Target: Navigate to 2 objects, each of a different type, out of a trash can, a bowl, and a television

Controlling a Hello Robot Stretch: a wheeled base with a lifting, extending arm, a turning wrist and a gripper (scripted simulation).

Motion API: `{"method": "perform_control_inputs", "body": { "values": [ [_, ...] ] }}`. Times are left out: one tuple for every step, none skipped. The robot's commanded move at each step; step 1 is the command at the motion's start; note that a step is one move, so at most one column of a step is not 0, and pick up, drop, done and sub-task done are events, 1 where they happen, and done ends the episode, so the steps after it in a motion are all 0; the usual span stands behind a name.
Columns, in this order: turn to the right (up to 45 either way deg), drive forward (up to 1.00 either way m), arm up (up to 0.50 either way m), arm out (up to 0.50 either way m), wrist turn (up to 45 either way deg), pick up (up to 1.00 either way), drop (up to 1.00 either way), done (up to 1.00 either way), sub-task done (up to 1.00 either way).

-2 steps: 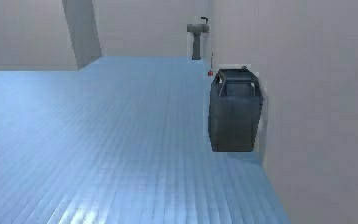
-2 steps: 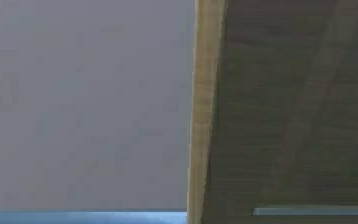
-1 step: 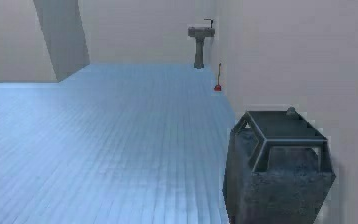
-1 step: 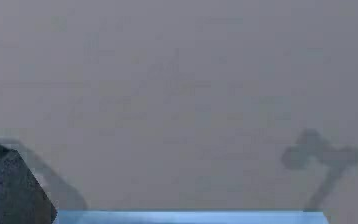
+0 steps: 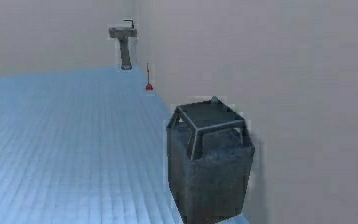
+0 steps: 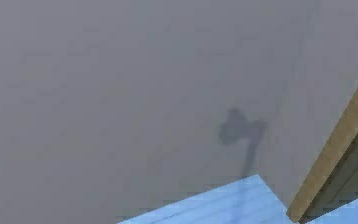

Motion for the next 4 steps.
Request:
{"method": "perform_control_inputs", "body": {
  "values": [
    [0.0, 0.15, 0.0, 0.0, 0.0, 0.0, 0.0, 0.0, 0.0],
    [9.0, 0.0, 0.0, 0.0, 0.0, 0.0, 0.0, 0.0, 0.0],
    [0.0, 0.0, 0.0, 0.0, 0.0, 0.0, 0.0, 0.0, 1.0],
    [45.0, 0.0, 0.0, 0.0, 0.0, 0.0, 0.0, 0.0, 0.0]
  ]
}}
